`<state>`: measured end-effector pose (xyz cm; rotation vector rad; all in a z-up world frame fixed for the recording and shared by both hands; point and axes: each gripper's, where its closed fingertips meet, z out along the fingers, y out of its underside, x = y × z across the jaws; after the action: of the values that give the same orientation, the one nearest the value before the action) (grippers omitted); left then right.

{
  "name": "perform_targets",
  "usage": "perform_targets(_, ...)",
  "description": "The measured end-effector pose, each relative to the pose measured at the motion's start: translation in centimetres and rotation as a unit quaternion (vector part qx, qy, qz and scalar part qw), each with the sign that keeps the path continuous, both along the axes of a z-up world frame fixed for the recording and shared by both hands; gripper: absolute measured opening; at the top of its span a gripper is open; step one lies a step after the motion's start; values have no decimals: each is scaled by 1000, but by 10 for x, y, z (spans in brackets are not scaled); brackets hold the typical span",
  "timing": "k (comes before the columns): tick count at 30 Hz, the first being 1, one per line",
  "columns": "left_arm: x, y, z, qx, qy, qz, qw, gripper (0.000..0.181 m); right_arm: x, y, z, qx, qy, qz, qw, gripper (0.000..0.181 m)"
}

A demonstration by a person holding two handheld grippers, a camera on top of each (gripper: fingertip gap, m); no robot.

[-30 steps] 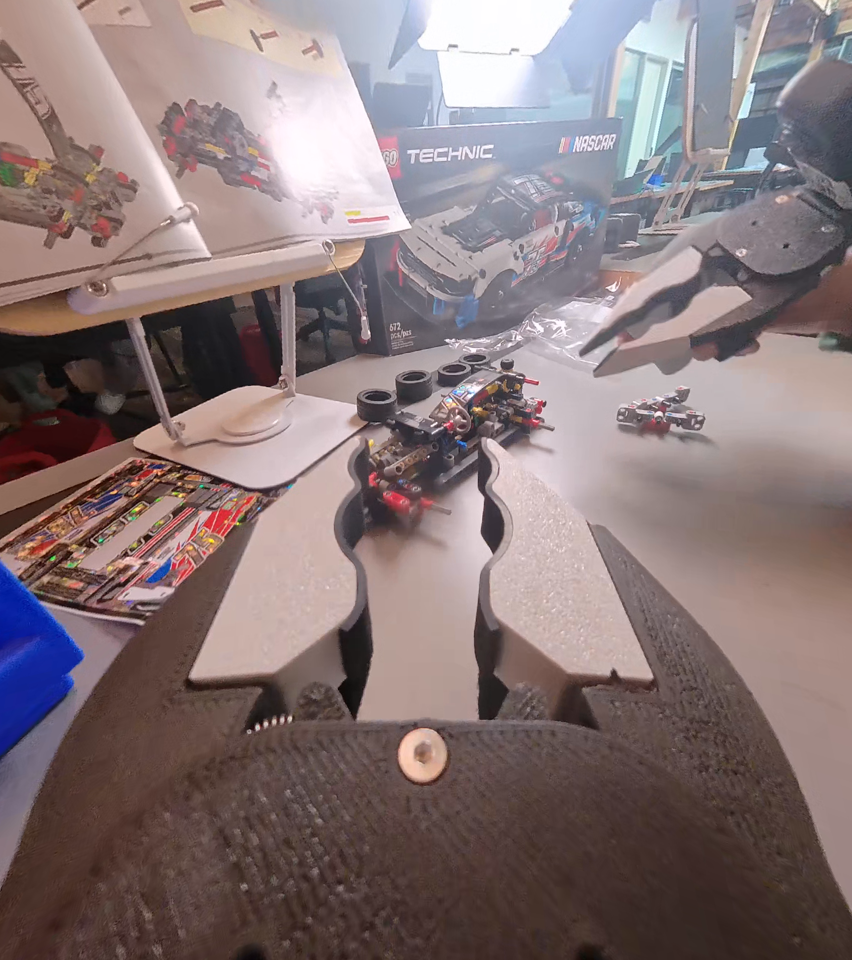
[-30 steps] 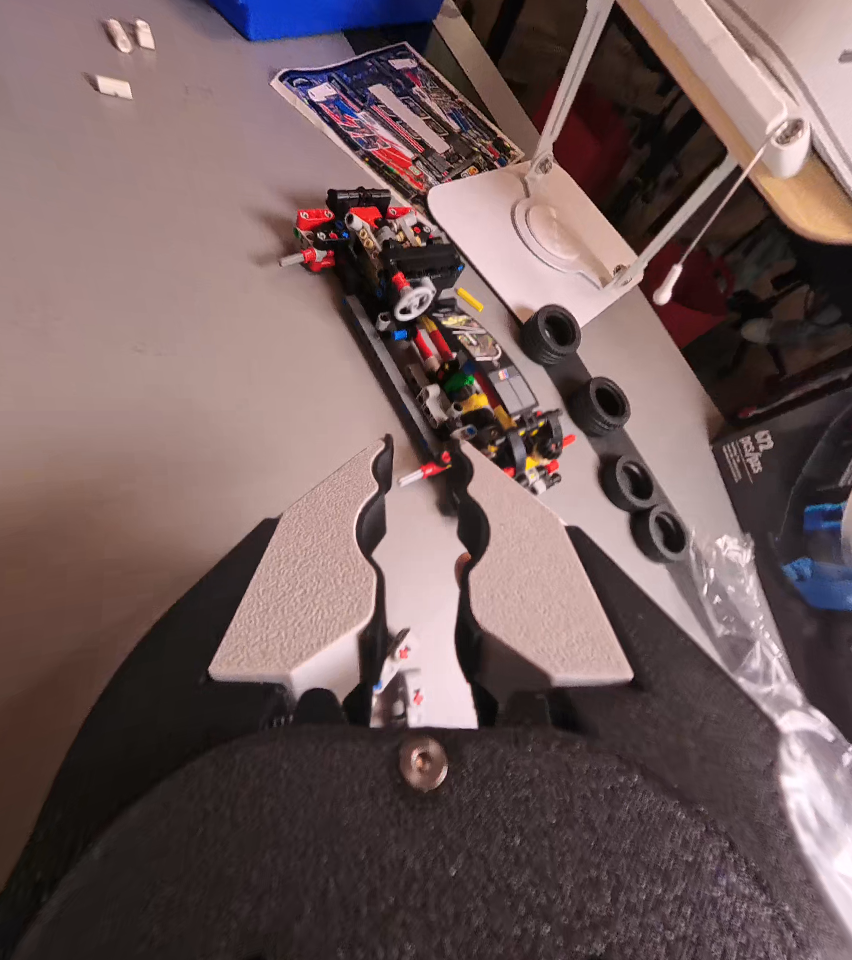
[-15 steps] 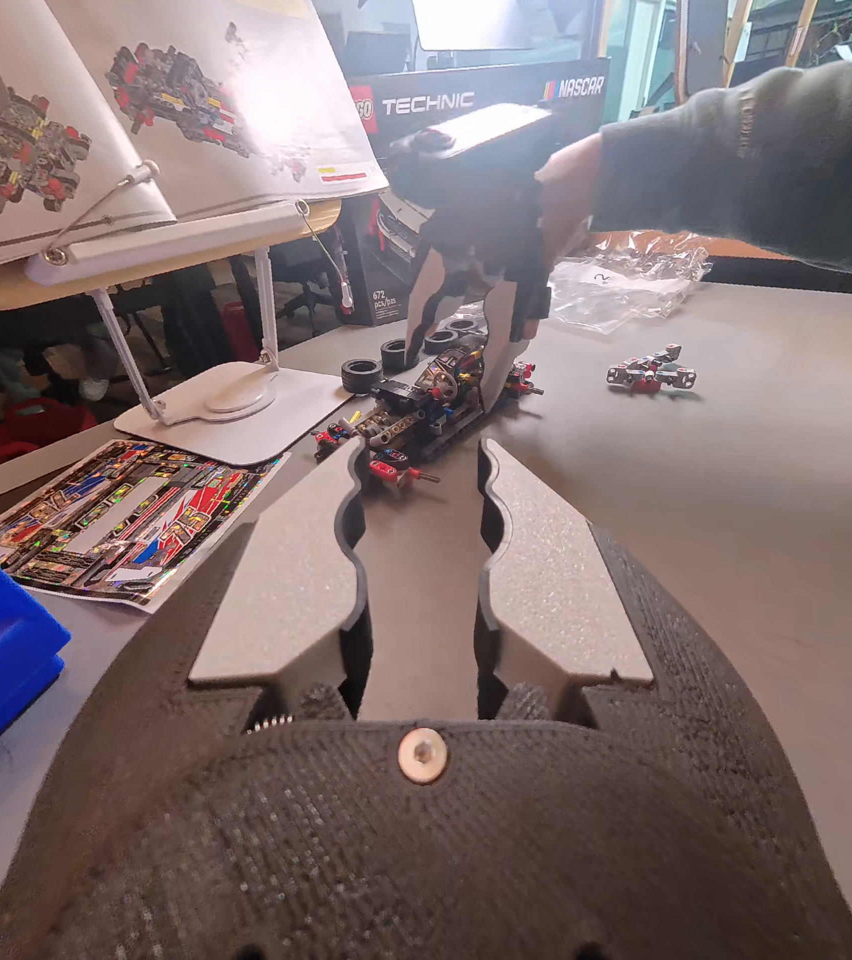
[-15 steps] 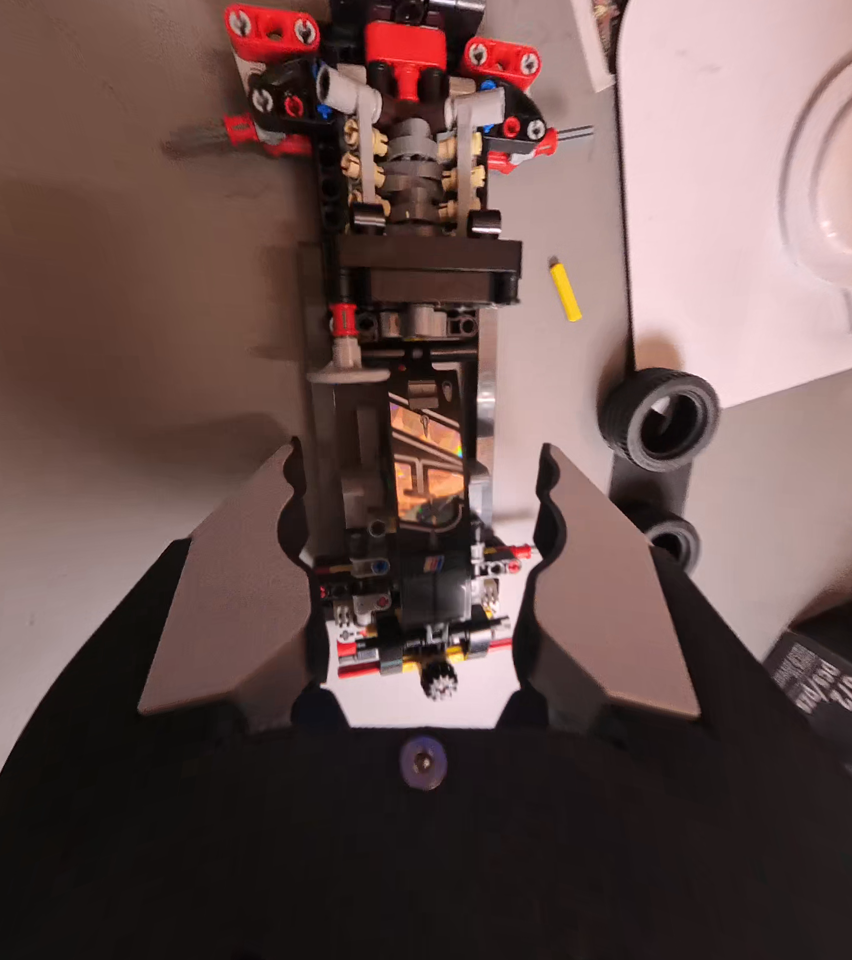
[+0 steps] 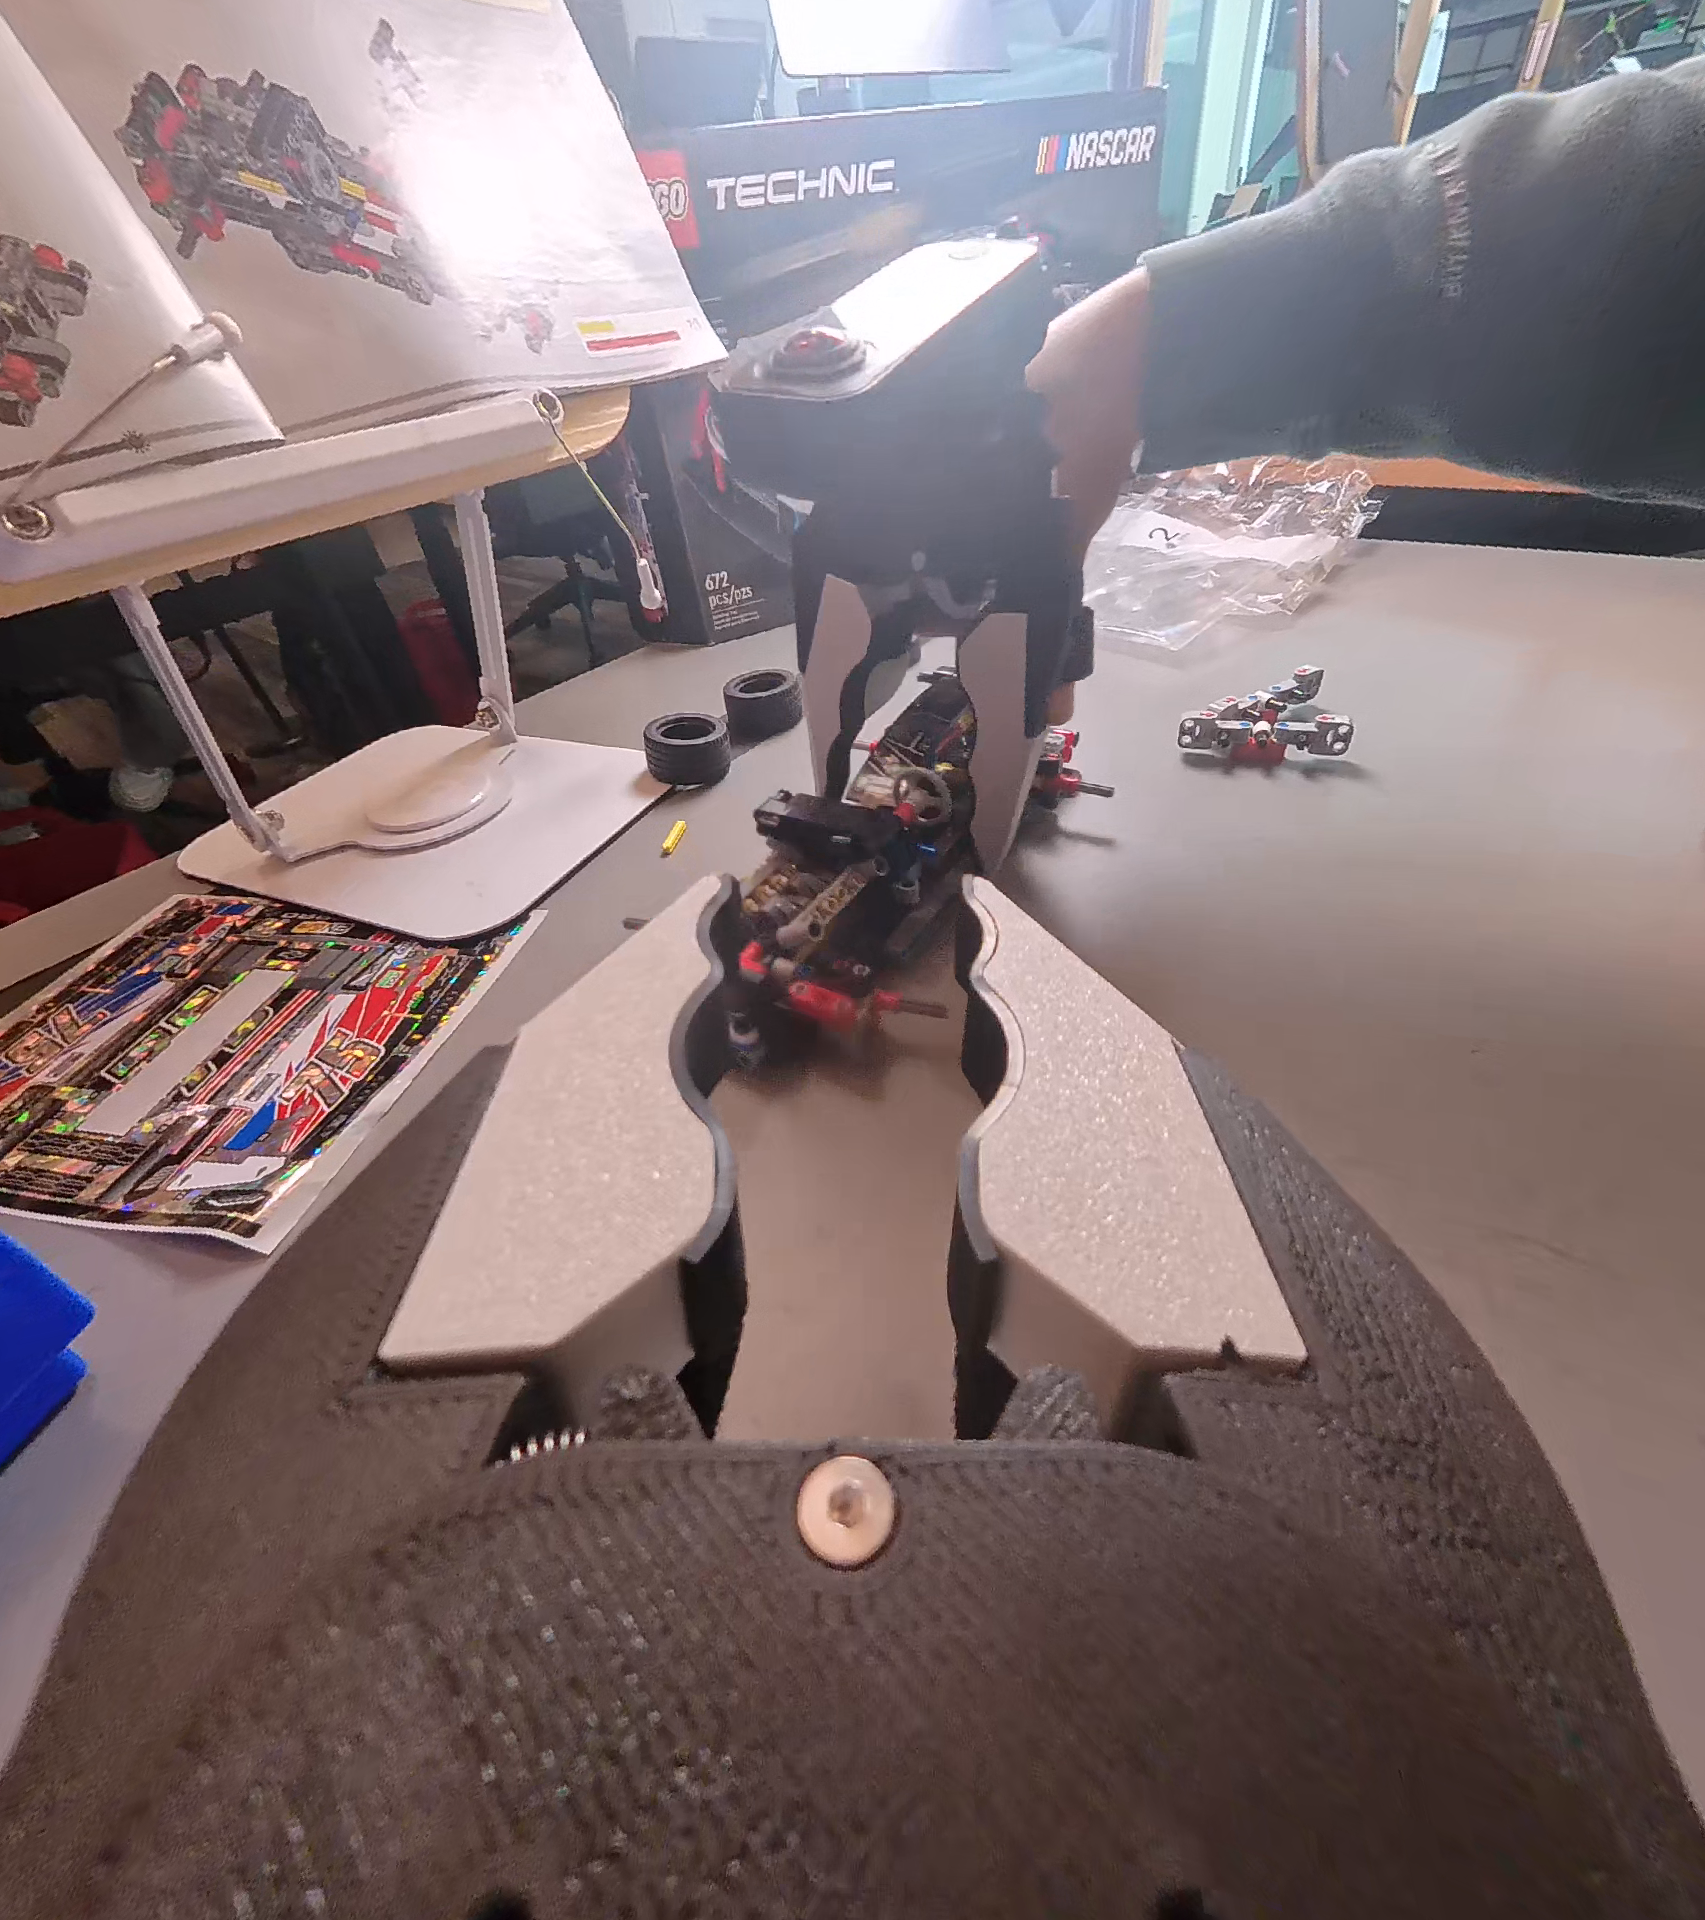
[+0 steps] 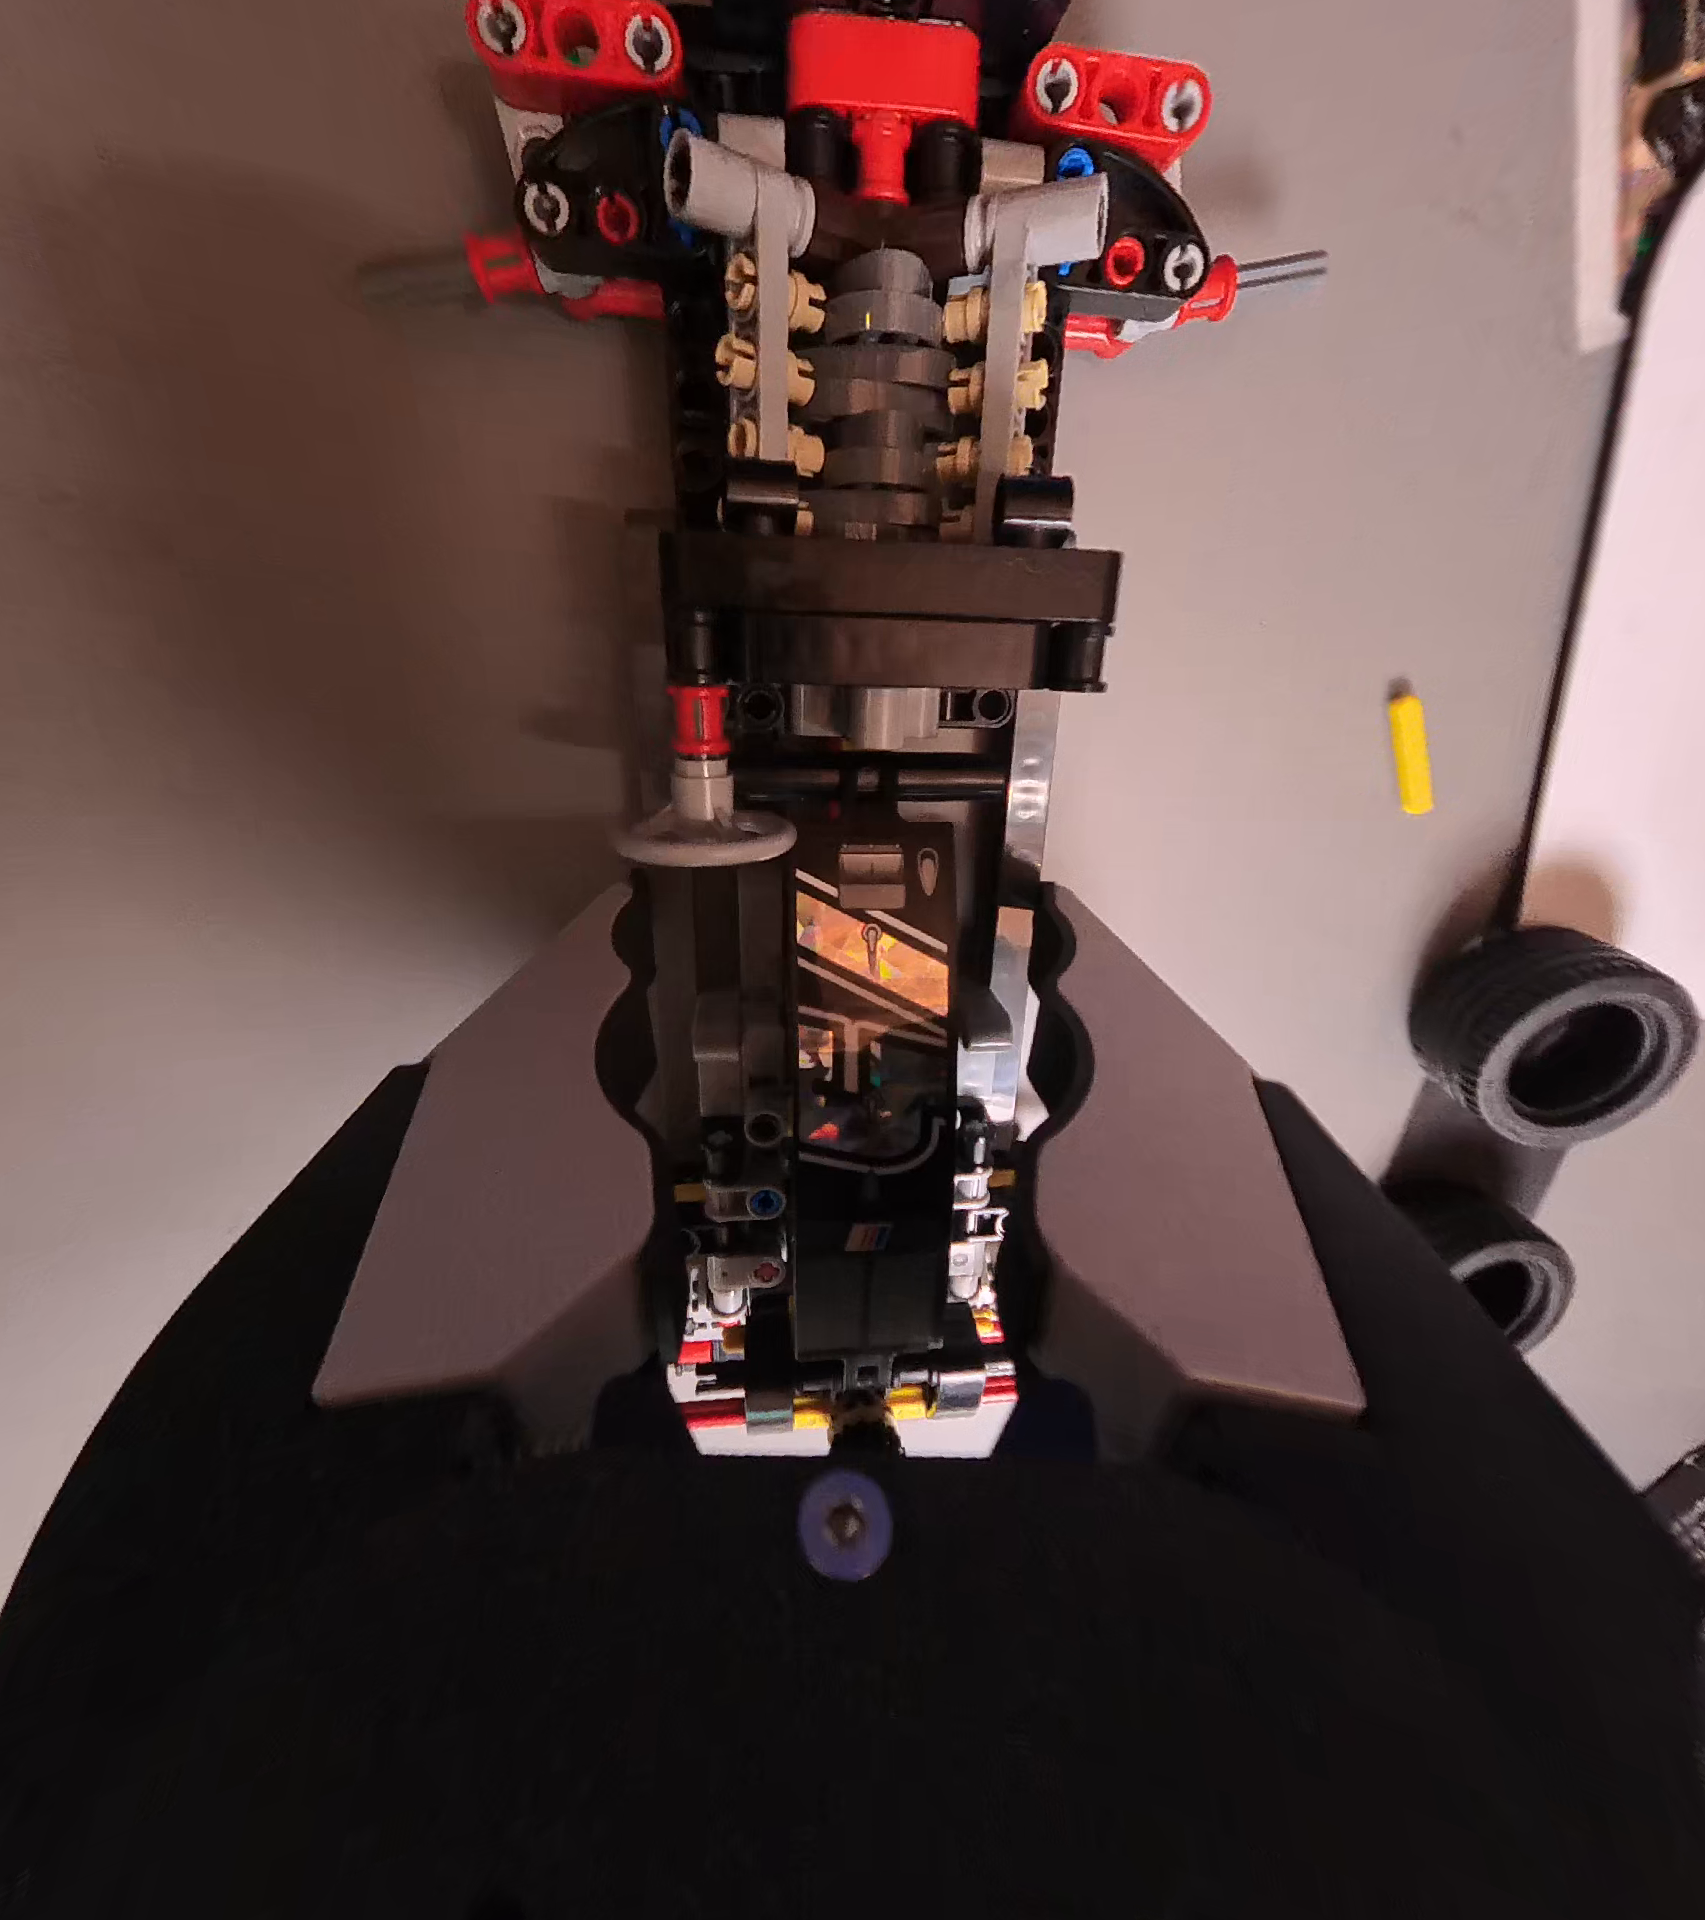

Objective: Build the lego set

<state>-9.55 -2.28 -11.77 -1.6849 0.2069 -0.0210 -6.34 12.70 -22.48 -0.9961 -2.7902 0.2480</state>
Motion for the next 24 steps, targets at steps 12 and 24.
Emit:
perform_targets(12,6,-1,2,0,16,-6,1000,39,44,-72,1,-15,7,56,998,71)
perform_targets(24,9,-1,1,-4,25,-10,1000,40,49,-85,1,-26,18,50,998,72)
